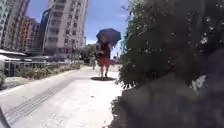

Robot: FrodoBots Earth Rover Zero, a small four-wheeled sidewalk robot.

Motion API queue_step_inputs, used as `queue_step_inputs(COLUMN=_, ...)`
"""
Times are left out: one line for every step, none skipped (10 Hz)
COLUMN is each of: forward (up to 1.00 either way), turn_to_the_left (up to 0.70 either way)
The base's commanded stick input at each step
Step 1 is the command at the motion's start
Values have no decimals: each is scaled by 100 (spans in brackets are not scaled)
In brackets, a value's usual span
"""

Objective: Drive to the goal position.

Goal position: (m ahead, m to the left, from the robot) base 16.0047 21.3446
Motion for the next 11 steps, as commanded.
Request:
queue_step_inputs(forward=45, turn_to_the_left=27)
queue_step_inputs(forward=45, turn_to_the_left=27)
queue_step_inputs(forward=69, turn_to_the_left=15)
queue_step_inputs(forward=70, turn_to_the_left=14)
queue_step_inputs(forward=57, turn_to_the_left=21)
queue_step_inputs(forward=45, turn_to_the_left=27)
queue_step_inputs(forward=45, turn_to_the_left=27)
queue_step_inputs(forward=45, turn_to_the_left=27)
queue_step_inputs(forward=45, turn_to_the_left=27)
queue_step_inputs(forward=45, turn_to_the_left=27)
queue_step_inputs(forward=45, turn_to_the_left=20)
